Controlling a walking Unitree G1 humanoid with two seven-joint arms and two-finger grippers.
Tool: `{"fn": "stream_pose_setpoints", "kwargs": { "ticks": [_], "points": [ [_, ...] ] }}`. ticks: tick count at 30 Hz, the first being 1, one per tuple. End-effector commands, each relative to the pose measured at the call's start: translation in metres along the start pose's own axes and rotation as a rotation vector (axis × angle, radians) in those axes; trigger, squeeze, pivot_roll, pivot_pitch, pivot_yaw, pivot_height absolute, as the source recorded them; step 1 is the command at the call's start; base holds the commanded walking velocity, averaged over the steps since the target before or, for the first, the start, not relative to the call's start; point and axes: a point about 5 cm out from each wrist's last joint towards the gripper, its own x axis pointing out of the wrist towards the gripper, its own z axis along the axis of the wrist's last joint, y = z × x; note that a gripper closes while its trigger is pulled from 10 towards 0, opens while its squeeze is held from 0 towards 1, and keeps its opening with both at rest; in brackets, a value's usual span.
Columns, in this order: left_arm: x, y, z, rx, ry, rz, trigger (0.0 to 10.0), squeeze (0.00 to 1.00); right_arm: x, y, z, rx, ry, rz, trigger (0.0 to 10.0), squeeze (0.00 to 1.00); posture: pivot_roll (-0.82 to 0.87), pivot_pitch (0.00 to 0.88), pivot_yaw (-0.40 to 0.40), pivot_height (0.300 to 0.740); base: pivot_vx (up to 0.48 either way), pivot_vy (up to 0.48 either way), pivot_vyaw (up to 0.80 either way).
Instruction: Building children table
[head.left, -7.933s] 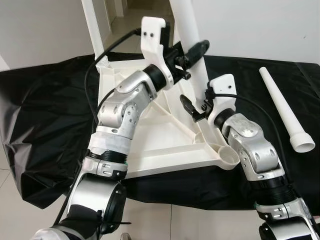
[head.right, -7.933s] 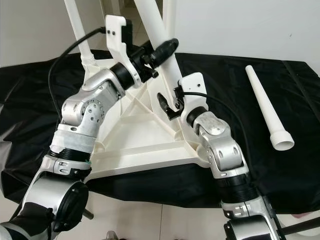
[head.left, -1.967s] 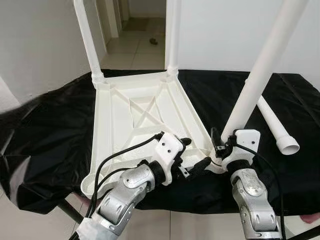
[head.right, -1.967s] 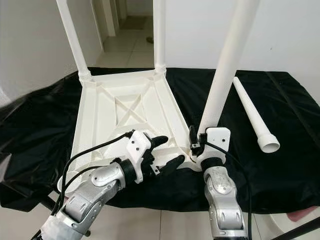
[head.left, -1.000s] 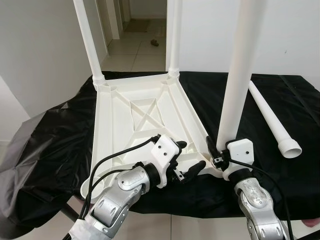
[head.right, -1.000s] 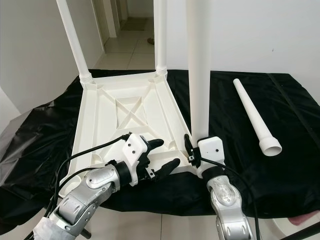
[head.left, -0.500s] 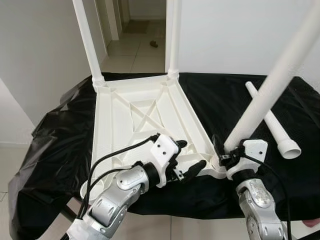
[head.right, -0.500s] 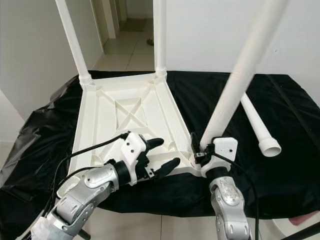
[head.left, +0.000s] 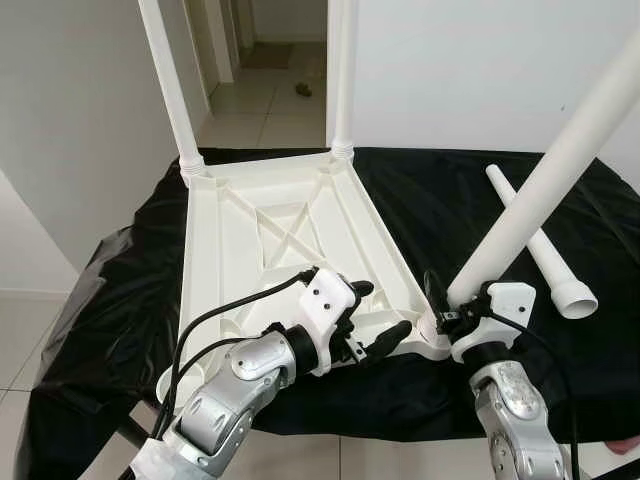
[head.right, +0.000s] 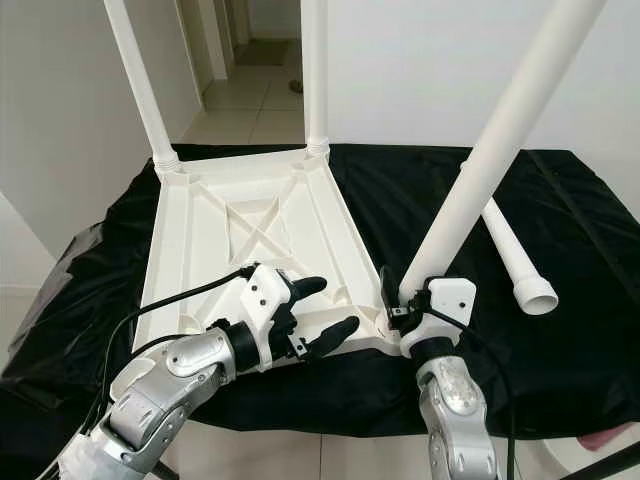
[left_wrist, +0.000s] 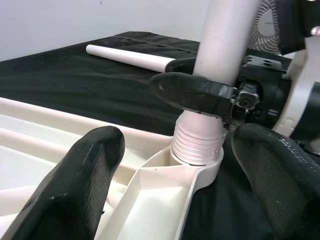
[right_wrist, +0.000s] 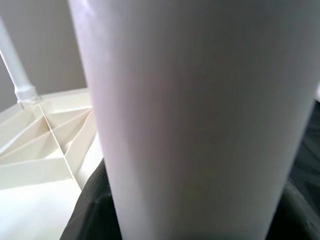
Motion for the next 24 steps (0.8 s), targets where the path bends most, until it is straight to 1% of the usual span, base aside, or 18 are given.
{"fn": "stream_pose_setpoints", "kwargs": {
  "ticks": [1,2,4,7,8,11,12,13,14,15,18,21,24],
  "points": [
    [-0.002,-0.006,0.0,-0.001,0.006,-0.095,10.0,0.0,-0.014,-0.005,-0.029,0.047,0.136,-0.038,10.0,0.0,-0.02,0.057,0.061,0.74,0.0,0.0,0.0],
    [-0.002,-0.006,0.001,-0.001,0.006,-0.094,10.0,0.0,-0.016,-0.006,-0.031,0.08,0.141,-0.054,10.0,0.0,-0.02,0.057,0.062,0.74,0.0,0.0,0.0],
    [-0.002,-0.005,0.001,0.0,0.006,-0.093,10.0,0.0,-0.017,-0.01,-0.036,0.07,0.171,-0.077,10.0,0.0,-0.02,0.056,0.065,0.74,0.0,0.0,0.0],
    [-0.002,-0.005,0.001,0.0,0.006,-0.094,10.0,0.0,-0.014,-0.011,-0.036,0.044,0.192,-0.075,10.0,0.0,-0.02,0.055,0.067,0.74,0.0,0.0,0.0],
    [-0.002,-0.005,0.002,0.001,0.006,-0.096,10.0,0.0,-0.01,-0.01,-0.034,-0.01,0.208,-0.05,10.0,0.0,-0.02,0.053,0.068,0.74,0.0,0.0,0.0],
    [-0.002,-0.005,0.002,0.0,0.006,-0.097,10.0,0.0,-0.009,-0.01,-0.034,-0.038,0.214,-0.035,10.0,0.0,-0.02,0.053,0.068,0.74,0.0,0.0,0.0],
    [-0.002,-0.005,0.002,0.001,0.005,-0.097,10.0,0.0,-0.008,-0.009,-0.035,-0.074,0.231,-0.012,10.0,0.0,-0.03,0.05,0.068,0.74,0.0,0.0,0.0],
    [-0.001,-0.004,0.003,0.002,0.003,-0.094,10.0,0.0,-0.005,-0.006,-0.033,-0.129,0.247,0.036,10.0,0.0,-0.03,0.048,0.067,0.74,0.0,0.0,0.0],
    [-0.001,-0.004,0.003,0.002,0.003,-0.094,10.0,0.0,-0.005,-0.006,-0.033,-0.129,0.247,0.036,10.0,0.0,-0.03,0.048,0.067,0.74,0.0,0.0,0.0],
    [-0.001,-0.004,0.003,0.003,0.003,-0.095,10.0,0.0,-0.005,-0.004,-0.033,-0.152,0.253,0.065,10.0,0.0,-0.03,0.048,0.067,0.74,0.0,0.0,0.0],
    [-0.001,-0.004,0.003,0.003,0.003,-0.095,10.0,0.0,-0.005,-0.003,-0.033,-0.154,0.253,0.07,10.0,0.0,-0.03,0.048,0.067,0.74,0.0,0.0,0.0],
    [-0.001,-0.003,0.004,0.002,-0.001,-0.089,10.0,0.0,-0.007,0.003,-0.033,-0.23,0.24,0.165,10.0,0.0,-0.03,0.047,0.062,0.74,0.0,0.0,0.0],
    [-0.001,-0.003,0.004,0.0,-0.001,-0.087,10.0,0.0,-0.009,0.006,-0.033,-0.252,0.234,0.198,10.0,0.0,-0.03,0.047,0.061,0.74,0.0,0.0,0.0]
  ]
}}
